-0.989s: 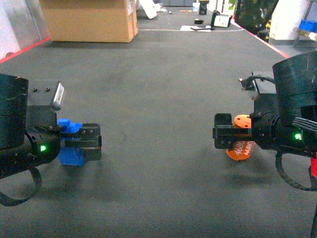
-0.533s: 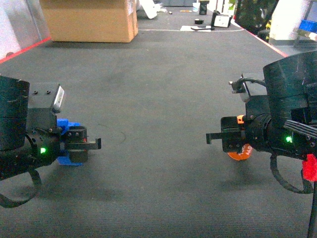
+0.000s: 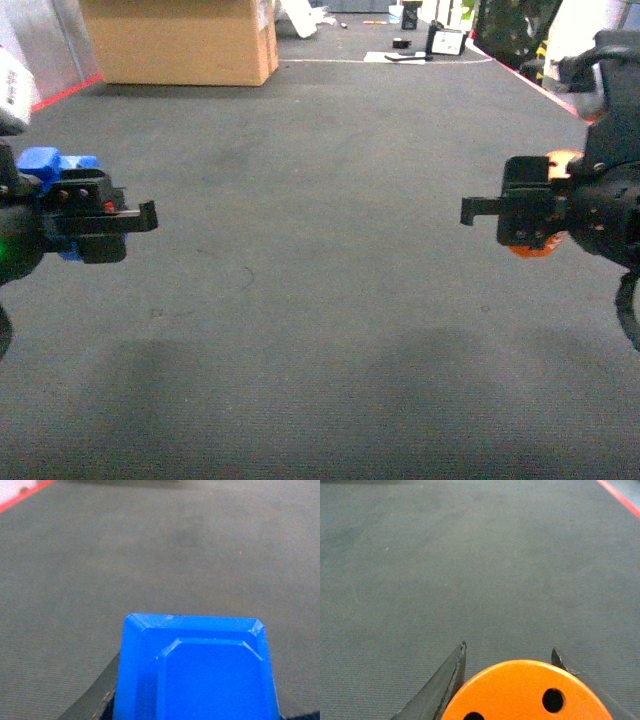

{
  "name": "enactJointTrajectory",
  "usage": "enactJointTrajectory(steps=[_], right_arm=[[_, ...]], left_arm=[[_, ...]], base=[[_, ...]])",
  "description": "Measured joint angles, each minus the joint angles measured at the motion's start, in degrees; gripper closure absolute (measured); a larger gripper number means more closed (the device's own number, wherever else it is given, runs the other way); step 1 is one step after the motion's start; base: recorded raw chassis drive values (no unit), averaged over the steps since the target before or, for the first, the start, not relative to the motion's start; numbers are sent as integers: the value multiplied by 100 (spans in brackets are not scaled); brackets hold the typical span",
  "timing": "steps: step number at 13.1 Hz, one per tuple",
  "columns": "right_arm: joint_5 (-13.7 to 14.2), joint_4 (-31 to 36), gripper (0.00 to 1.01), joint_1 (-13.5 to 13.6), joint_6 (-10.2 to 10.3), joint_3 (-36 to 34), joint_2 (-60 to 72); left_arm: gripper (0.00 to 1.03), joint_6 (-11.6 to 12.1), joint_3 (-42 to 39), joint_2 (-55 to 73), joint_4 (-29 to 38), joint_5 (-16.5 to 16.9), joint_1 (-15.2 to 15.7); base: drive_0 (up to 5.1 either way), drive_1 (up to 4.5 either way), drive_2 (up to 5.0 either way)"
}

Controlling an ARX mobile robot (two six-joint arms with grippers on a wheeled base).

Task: Sort blue parts and orange caps into right shelf containers

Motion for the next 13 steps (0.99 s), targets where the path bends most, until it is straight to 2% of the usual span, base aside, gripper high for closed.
enactJointTrajectory(steps=[1,3,6,7,8,9,10,12,13], right_arm=[[210,212,57,42,-85,-352,-343],[533,481,57,175,-186,-1075,-1257],[988,544,57,442,-431,-1928,-2754],[1154,455,57,555,-544,-2127,-3191],[1318,428,57,647,-658,-2277,-3582],[1515,258,57,796,-820,-2365,-3965],[1517,278,57,855,-907,-2400,-4113],[1495,160,57,837,-951,-2406,-4072],[907,-363,57,632,-831,-2503,-4365]], left_arm=[[59,166,-339,-387,229,-278,-109],[59,286,-1021,-1478,511,-896,-380],[59,507,-1792,-3130,229,-1731,-970],[59,654,-1912,-3545,63,-1943,-1156],[59,778,-1923,-3775,79,-1952,-1196],[59,807,-1923,-3807,72,-1978,-1196],[59,855,-1923,-3762,42,-1985,-1180],[59,868,-1923,-3766,-9,-1943,-1180],[59,719,-1947,-4142,-857,-1147,-894]], base=[[0,0,0],[0,0,0],[0,0,0],[0,0,0],[0,0,0],[0,0,0],[0,0,0],[0,0,0],[0,0,0]])
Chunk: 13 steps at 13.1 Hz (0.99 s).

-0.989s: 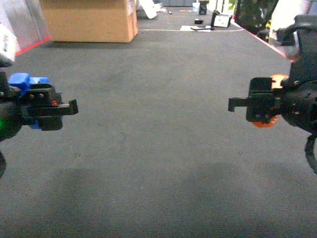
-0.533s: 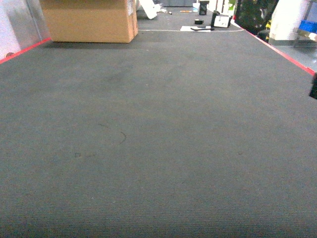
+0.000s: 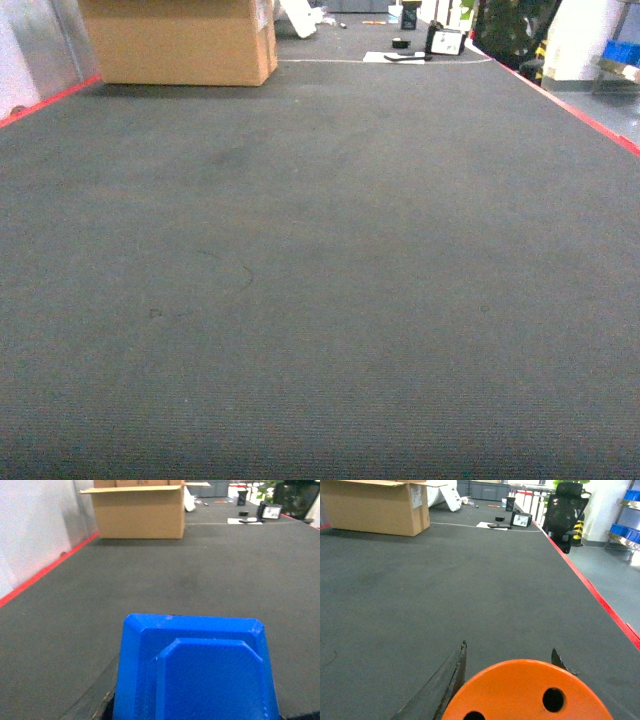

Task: Sort blue parts and orange caps into right shelf containers

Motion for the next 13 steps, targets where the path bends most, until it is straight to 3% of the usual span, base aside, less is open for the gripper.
enactJointTrajectory(steps=[1,2,9,10,13], right_arm=[[-339,-118,57,-267,79,-243,-352],[-575,-216,57,-518,120,-444,-678],[-1753,-1298,57,-1659,153,-1272,-2579],[-2385,-1386,57,-2354,175,-1495,-2986],[-2465,-2057,57,-2337,179,-1499,-3696]], left_arm=[[59,-127,-173,-424,-341,564,267],[59,-184,-308,-754,-487,911,496],[59,-258,-1016,-2474,-1353,2098,1580],[59,-275,-1040,-2992,-1880,2645,2166],[59,-275,-1040,-3615,-2494,2667,2151]], base=[[0,0,0],[0,0,0],[0,0,0],[0,0,0],[0,0,0]])
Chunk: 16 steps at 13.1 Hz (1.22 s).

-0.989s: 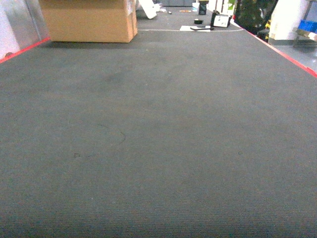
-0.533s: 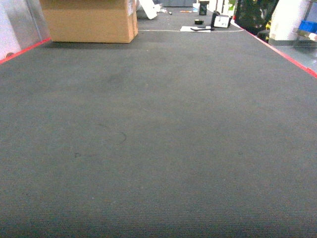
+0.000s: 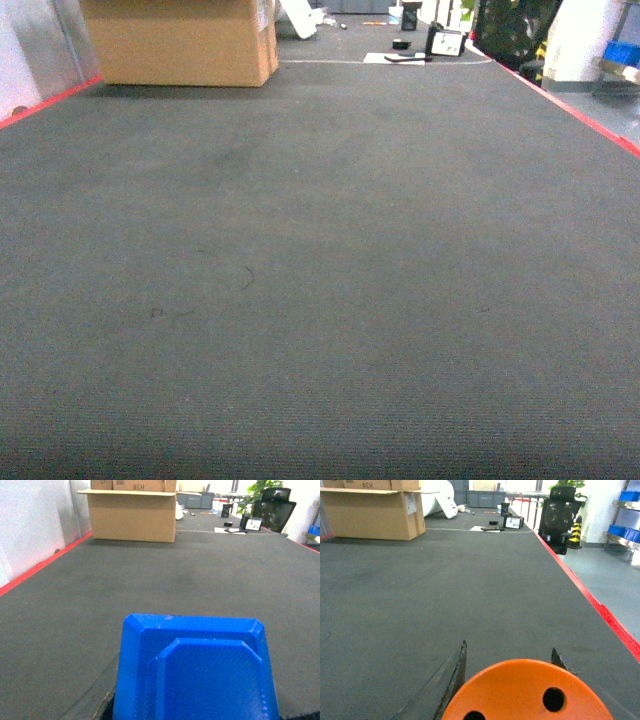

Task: Sort blue parts and orange caps into right shelf containers

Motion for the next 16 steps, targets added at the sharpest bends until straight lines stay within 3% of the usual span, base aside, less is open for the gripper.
enactJointTrajectory(steps=[9,11,12,14,16], right_arm=[[0,-953,57,0,13,0,-973],[2,-1082,57,0,17,0,-1104],[0,-1187,57,0,17,0,-1174],[4,-2197,57,0,22,2,-1937],[7,-2149,57,-2,33,4,-2114]], left_arm=[[59,2,0,-809,-776,2,0],[59,0,4,-1556,-1849,9,0],[59,0,7,-1718,-1670,9,0],[59,0,4,-1720,-1845,-2,0],[59,0,4,-1725,-1749,4,0]], base=[[0,0,0],[0,0,0],[0,0,0],[0,0,0],[0,0,0]])
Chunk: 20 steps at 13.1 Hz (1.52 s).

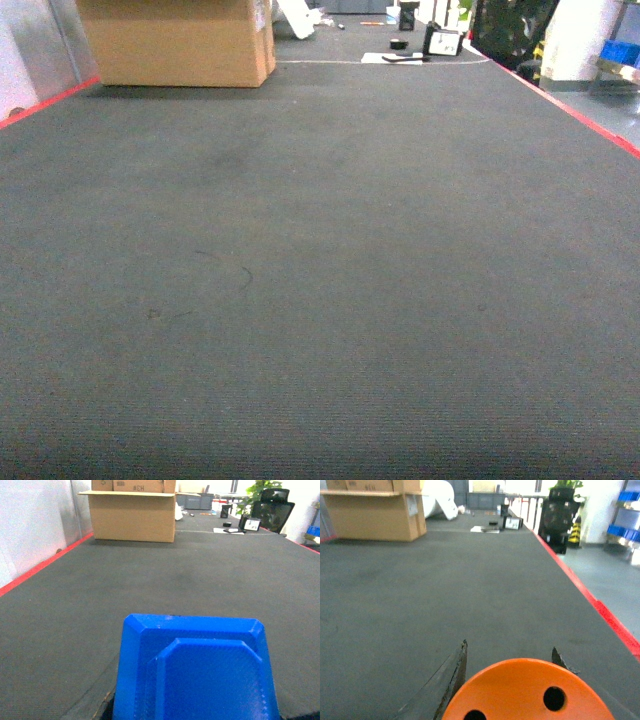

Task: Sort blue parts and orange caps into right shelf containers

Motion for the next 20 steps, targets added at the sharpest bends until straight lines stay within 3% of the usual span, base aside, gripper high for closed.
enactJointTrajectory(steps=[7,20], right_arm=[[-7,-2,57,2,2,0,-2],[-7,-2,57,2,2,0,-2]], left_arm=[[59,0,0,0,-44,-2,0],[59,0,0,0,-42,-4,4]], base=[[0,0,0],[-166,-166,-166]])
